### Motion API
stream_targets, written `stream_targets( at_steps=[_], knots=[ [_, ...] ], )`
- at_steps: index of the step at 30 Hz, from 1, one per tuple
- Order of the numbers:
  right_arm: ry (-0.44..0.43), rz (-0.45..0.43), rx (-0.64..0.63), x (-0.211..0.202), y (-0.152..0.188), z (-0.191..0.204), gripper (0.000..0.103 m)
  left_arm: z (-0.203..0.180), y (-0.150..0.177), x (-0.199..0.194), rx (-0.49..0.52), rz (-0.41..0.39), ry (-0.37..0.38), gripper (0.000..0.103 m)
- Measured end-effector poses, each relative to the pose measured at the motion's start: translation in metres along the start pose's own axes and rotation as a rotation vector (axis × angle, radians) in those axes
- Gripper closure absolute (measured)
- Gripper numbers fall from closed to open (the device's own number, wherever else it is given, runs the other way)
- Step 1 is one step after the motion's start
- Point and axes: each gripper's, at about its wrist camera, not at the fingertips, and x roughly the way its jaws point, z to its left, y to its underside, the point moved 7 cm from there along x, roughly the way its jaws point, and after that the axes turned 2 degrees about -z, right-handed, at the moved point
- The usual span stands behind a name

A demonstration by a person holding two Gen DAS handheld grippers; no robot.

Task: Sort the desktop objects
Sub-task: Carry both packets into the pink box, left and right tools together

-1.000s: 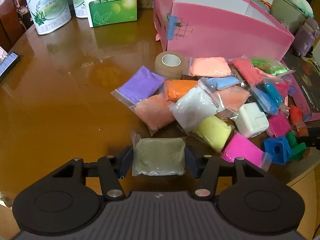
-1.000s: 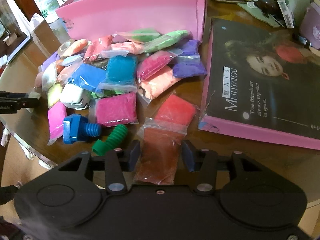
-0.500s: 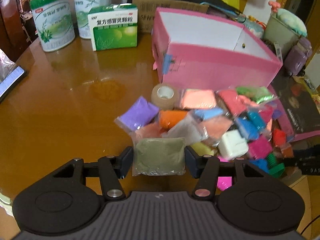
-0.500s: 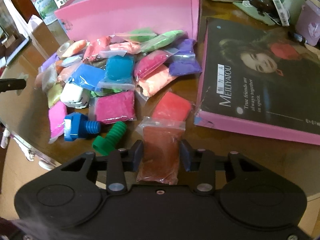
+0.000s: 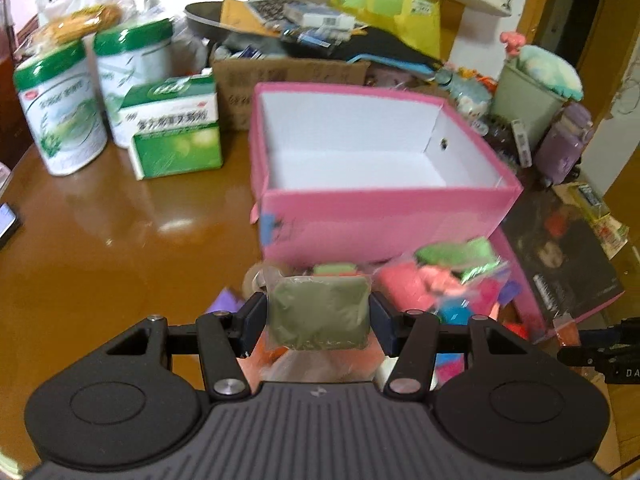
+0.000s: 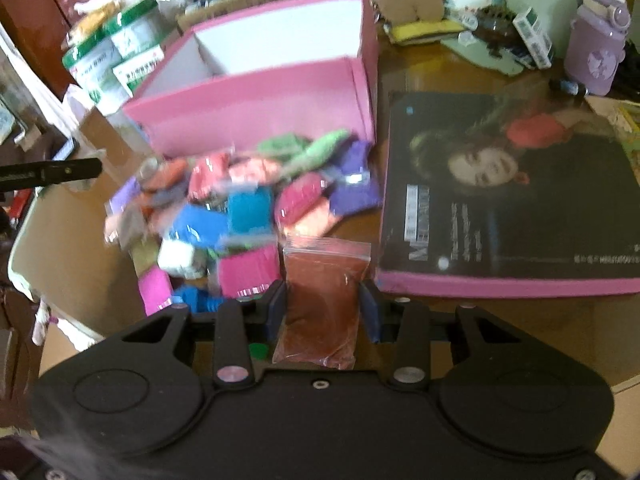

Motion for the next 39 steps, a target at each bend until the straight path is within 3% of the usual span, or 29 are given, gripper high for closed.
stream_targets(
  at_steps=[12,22,39],
  knots=[
    [0.011,-0.088,0.023,-0.015,-0.043,-0.003,0.063,-0.021,-0.057,0.015,0.057,-0.066,0.056,0.049],
    [0.031,-0.14,0.039,-0.023,-0.073,-0.005,0.063,-0.026,-0.099,0.061,0.09,-0.055,0.066,0.049],
    [0.03,-0.175,0.039,-0.02,-0.117,0.004,0.063,-0.029,-0.113,0.156,0.178,0.113,0.019,0.048]
  ],
)
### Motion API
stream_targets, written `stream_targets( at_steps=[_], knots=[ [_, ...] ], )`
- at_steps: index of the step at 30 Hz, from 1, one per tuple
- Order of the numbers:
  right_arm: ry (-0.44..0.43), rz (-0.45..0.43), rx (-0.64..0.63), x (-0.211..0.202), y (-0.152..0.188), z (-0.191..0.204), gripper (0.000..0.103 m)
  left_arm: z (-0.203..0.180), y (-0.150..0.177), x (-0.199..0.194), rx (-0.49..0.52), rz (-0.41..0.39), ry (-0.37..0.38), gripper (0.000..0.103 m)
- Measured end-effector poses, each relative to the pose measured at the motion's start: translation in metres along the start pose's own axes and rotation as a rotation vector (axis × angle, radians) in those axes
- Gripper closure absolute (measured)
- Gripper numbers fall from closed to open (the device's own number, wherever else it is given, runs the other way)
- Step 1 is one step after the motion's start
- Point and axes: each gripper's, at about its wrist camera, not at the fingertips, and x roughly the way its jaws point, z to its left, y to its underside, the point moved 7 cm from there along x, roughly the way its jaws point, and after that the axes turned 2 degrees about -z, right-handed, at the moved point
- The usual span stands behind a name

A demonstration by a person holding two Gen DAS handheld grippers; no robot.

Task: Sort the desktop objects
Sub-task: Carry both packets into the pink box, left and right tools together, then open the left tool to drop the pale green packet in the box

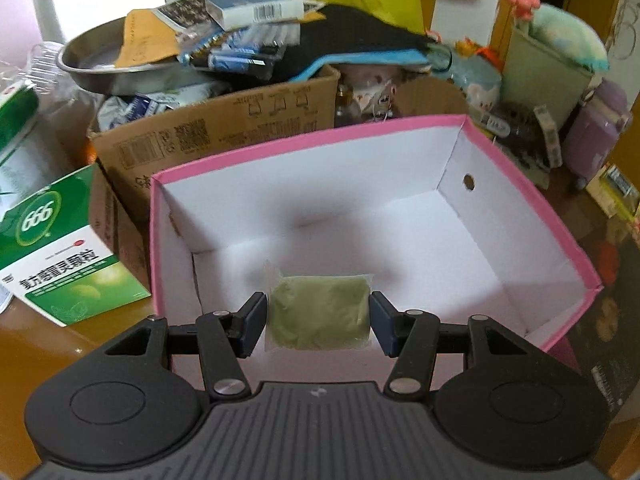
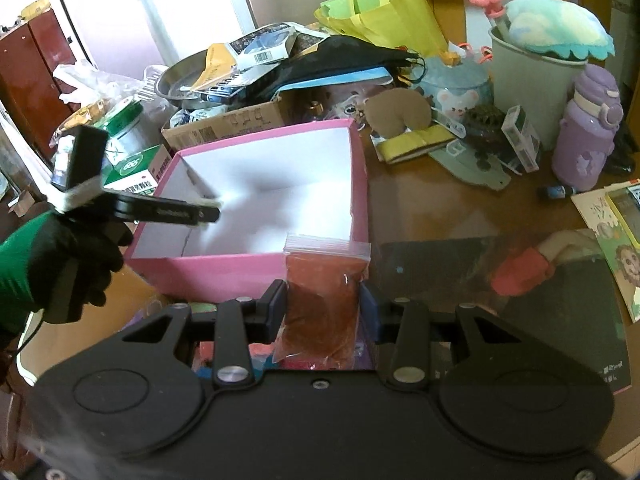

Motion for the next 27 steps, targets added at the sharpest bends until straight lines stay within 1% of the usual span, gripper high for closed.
stream_targets(
  at_steps=[8,12,20,22,24,27],
  knots=[
    [-0.01,0.007,-0.008,0.011,-0.009,0.009,0.063,0.003,0.002,0.03,0.016,0.075,-0.008,0.048],
    [-0.016,0.012,-0.01,0.017,-0.012,0.012,0.063,0.009,0.005,0.043,0.003,0.124,-0.004,0.048],
    [-0.027,0.021,-0.017,0.026,-0.018,0.021,0.063,0.012,0.001,0.053,0.011,0.182,0.008,0.048],
    [-0.027,0.022,-0.018,0.028,-0.018,0.023,0.063,0.012,0.002,0.055,0.02,0.197,0.006,0.046],
    [-0.029,0.025,-0.017,0.029,-0.019,0.024,0.063,0.012,0.002,0.054,0.013,0.205,0.016,0.04],
    [-0.033,0.028,-0.015,0.03,-0.019,0.025,0.063,0.011,0.003,0.052,0.01,0.197,0.026,0.038]
  ],
)
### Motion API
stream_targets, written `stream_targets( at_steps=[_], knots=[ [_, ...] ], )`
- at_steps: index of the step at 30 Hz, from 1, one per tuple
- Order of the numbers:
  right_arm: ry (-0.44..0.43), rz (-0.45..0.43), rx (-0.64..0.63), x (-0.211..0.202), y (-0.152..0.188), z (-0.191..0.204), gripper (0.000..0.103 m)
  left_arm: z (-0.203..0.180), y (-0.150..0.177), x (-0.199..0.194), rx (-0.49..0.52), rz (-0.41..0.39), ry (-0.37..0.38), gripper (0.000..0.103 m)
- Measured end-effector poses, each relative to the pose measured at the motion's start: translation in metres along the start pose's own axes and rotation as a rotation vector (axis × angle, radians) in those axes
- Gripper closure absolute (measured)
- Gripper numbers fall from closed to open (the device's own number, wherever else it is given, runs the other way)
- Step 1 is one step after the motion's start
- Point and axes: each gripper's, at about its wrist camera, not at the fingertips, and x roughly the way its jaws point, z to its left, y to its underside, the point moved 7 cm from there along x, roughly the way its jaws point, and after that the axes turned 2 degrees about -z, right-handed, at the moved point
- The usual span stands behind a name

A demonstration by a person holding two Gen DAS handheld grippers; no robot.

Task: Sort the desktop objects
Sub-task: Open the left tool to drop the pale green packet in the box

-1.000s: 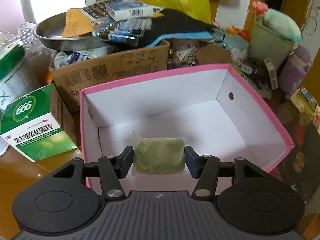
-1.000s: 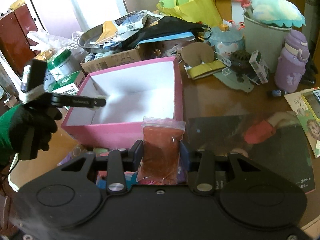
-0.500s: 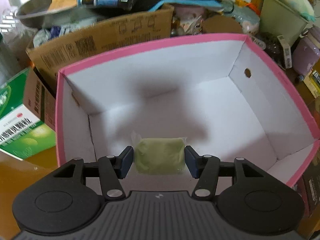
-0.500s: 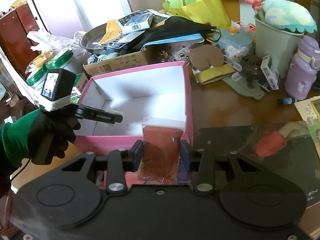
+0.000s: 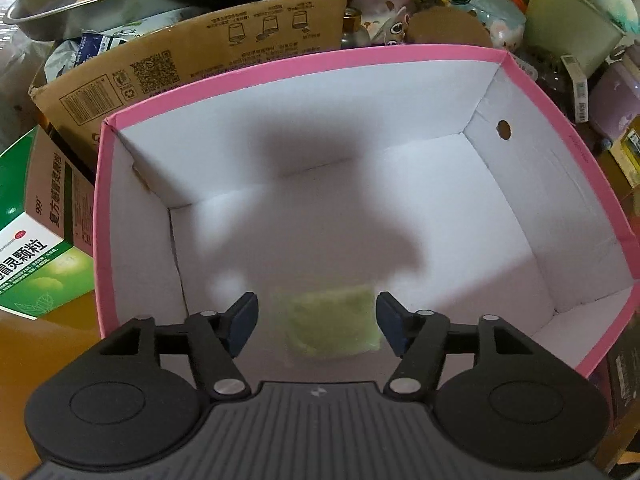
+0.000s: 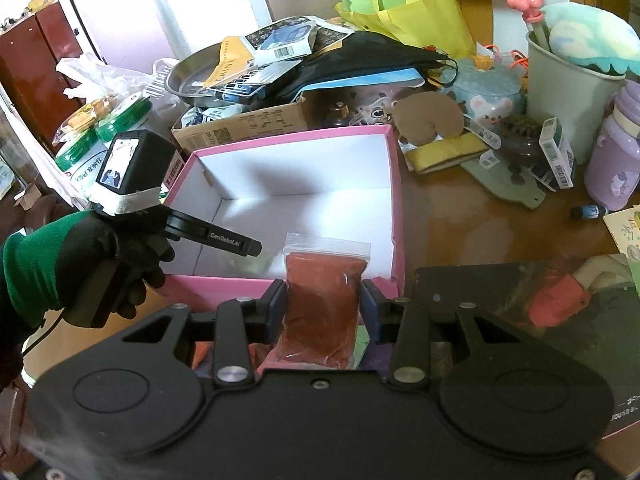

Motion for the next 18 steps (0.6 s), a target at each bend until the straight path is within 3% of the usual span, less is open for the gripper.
stream_targets(
  at_steps=[18],
  knots=[
    [-0.016,0.024,-0.038,0.018,-0.014,0.013,0.063,-0.005,0.018,-0.06,-0.038,-0.161,0.033,0.037]
  ],
)
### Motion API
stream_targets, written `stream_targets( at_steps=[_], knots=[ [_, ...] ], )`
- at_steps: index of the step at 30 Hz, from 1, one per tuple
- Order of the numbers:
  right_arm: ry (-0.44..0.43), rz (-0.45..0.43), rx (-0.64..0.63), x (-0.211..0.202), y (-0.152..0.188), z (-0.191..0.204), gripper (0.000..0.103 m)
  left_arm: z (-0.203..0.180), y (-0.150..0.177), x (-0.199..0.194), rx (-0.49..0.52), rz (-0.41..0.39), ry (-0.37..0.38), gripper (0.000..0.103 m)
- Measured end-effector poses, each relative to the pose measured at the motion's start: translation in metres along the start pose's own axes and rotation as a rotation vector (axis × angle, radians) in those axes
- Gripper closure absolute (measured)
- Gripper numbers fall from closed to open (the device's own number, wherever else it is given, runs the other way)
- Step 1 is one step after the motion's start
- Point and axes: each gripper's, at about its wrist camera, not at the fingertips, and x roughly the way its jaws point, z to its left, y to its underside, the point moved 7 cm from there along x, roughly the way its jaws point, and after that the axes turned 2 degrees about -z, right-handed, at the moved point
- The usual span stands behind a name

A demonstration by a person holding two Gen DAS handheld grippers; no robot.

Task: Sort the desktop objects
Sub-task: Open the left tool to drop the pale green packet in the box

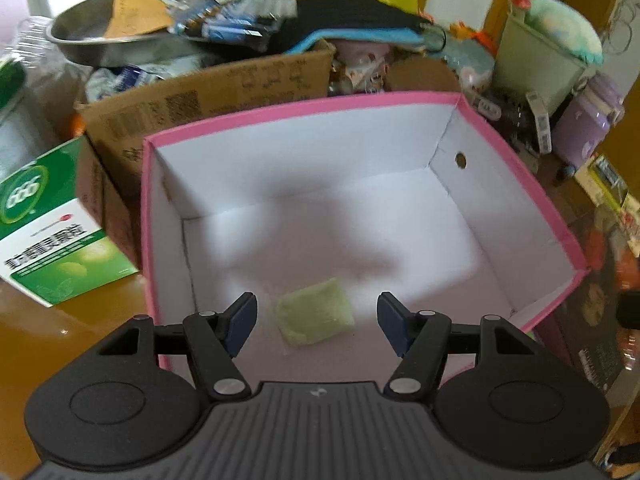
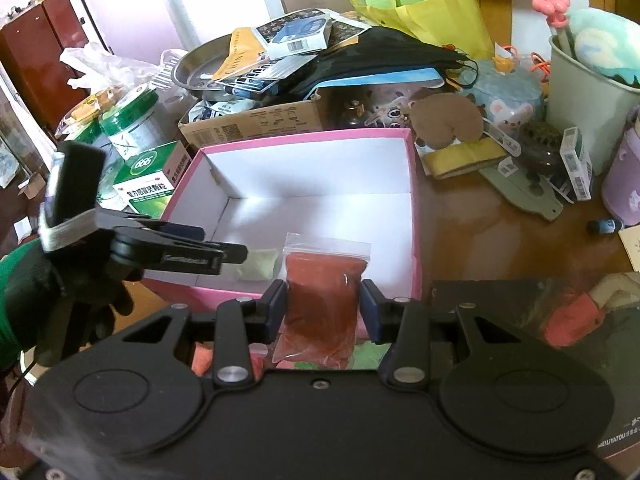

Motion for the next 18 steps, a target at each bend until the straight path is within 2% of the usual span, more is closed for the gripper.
stream_targets(
  at_steps=[11,18],
  knots=[
    [-0.008,0.03,-0.041,0.022,-0.01,0.009,0.063,0.025,0.007,-0.051,-0.055,-0.101,-0.033,0.037],
    [-0.003,0.066,-0.073,0.045,-0.019,0.011,0.063,0.028,0.028,-0.077,-0.071,-0.127,-0.031,0.037]
  ],
)
